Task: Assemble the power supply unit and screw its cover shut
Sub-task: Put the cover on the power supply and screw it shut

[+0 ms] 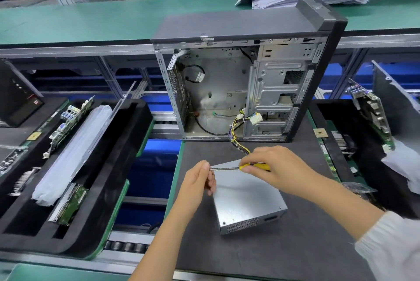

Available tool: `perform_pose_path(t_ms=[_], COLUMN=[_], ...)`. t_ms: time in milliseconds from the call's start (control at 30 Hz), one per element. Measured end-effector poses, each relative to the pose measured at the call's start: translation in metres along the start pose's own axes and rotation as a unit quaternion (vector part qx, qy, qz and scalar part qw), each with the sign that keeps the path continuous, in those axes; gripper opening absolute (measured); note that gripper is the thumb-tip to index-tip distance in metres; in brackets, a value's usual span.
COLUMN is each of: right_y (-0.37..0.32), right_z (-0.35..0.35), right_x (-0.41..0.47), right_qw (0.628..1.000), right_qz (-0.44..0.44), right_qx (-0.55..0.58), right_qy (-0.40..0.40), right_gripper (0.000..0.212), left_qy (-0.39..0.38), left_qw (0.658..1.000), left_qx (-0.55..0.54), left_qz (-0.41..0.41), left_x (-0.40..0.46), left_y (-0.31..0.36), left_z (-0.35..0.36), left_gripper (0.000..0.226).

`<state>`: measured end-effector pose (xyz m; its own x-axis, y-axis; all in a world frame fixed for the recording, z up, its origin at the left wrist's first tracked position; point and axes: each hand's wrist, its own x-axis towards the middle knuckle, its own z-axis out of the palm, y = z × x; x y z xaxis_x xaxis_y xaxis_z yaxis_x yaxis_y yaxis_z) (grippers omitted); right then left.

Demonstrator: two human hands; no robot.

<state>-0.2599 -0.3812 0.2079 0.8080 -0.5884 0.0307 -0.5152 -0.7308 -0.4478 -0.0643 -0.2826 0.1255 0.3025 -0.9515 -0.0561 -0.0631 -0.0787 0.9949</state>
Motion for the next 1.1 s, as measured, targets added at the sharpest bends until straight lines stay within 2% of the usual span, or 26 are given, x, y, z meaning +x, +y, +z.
perform_pose_path(t_ms=[133, 233, 367, 467, 567, 667, 733, 800, 867, 1100], right_y=[0.003, 0.005, 0.007, 0.012, 0.019, 0.018, 0.014, 0.007, 0.002, -0.01], right_z=[0.004, 0.006, -0.004, -0.016, -0.026, -0.036, -0.039, -0.042, -0.044, -0.046], right_x=[0.001, 0.002, 0.016, 0.028, 0.038, 0.052, 0.061, 0.07, 0.078, 0.095], right_qw=[0.996, 0.988, 0.981, 0.979, 0.99, 0.998, 0.998, 0.994, 0.99, 0.971], right_qz=[0.042, 0.056, 0.05, 0.041, 0.023, 0.003, -0.015, -0.032, -0.053, -0.122], right_qx=[0.069, 0.131, 0.18, 0.195, 0.134, 0.021, -0.032, -0.079, -0.112, -0.196], right_qy=[-0.032, -0.056, -0.05, -0.048, -0.043, -0.056, -0.059, -0.061, -0.06, -0.063], right_gripper=[0.015, 0.011, 0.011, 0.009, 0.006, 0.006, 0.008, 0.008, 0.009, 0.009], left_qy=[-0.028, -0.031, -0.004, 0.053, 0.108, 0.144, 0.098, 0.048, 0.027, 0.04], left_qw=[0.998, 0.998, 0.999, 0.995, 0.992, 0.987, 0.988, 0.994, 0.996, 0.998], left_qx=[0.052, 0.047, 0.015, -0.033, -0.028, 0.065, 0.114, 0.101, 0.079, 0.037], left_qz=[-0.034, -0.04, -0.044, -0.083, -0.065, -0.004, 0.019, 0.004, -0.009, -0.022], left_x=[-0.006, -0.011, -0.003, 0.007, 0.009, 0.01, 0.01, 0.011, 0.012, 0.013], left_y=[-0.01, -0.016, -0.016, -0.019, -0.025, -0.032, -0.037, -0.038, -0.04, -0.042], left_z=[-0.01, -0.014, -0.011, -0.009, -0.011, -0.012, -0.012, -0.011, -0.008, -0.004], left_gripper=[0.045, 0.046, 0.052, 0.059, 0.05, 0.017, 0.031, 0.043, 0.04, 0.033])
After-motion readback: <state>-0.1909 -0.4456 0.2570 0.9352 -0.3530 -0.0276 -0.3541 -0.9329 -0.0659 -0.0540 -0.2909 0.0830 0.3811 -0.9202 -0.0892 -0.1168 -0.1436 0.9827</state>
